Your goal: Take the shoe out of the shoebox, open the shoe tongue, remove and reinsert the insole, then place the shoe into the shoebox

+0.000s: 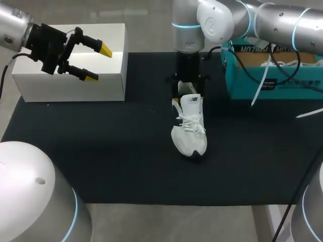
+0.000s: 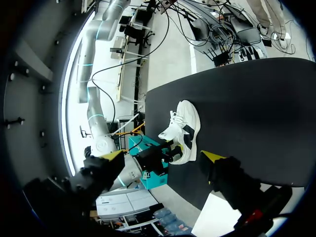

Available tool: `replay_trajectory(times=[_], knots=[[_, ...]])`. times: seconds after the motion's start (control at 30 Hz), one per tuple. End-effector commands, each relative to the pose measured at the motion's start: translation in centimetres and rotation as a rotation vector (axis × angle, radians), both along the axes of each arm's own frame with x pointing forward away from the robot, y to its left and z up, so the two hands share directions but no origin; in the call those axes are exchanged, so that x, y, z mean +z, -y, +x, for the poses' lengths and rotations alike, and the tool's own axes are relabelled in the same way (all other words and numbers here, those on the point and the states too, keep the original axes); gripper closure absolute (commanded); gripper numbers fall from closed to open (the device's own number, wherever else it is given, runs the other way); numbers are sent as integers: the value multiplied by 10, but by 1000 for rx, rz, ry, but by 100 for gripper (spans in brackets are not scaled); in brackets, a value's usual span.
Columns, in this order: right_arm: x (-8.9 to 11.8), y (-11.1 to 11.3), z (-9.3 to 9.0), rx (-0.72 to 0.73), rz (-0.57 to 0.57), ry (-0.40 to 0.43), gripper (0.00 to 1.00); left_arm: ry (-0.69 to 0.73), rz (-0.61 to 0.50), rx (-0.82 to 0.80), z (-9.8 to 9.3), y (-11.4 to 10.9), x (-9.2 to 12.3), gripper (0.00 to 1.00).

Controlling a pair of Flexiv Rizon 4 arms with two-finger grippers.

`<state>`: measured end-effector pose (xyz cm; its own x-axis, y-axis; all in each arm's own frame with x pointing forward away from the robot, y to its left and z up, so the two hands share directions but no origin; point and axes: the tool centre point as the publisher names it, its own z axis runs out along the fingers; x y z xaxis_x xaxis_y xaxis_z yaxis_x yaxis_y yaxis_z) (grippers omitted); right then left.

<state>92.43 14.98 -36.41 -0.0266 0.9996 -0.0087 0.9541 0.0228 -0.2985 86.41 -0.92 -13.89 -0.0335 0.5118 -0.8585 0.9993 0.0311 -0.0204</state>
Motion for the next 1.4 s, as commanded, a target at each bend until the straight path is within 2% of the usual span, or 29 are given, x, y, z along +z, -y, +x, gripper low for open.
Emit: replay_trajectory(times=[0.03, 0.63, 0.97, 1.4], knots=[[-1, 0, -2, 1, 1, -3, 0, -1, 5, -2, 1, 0, 1, 0], [11, -5, -19, -6, -13, -4, 0, -1, 5, -2, 1, 0, 1, 0], [14, -7, -21, -6, -13, 0, 0, -1, 5, -2, 1, 0, 1, 0], [21, -9, -40, -18, -26, -6, 0, -1, 5, -2, 1, 0, 1, 0]])
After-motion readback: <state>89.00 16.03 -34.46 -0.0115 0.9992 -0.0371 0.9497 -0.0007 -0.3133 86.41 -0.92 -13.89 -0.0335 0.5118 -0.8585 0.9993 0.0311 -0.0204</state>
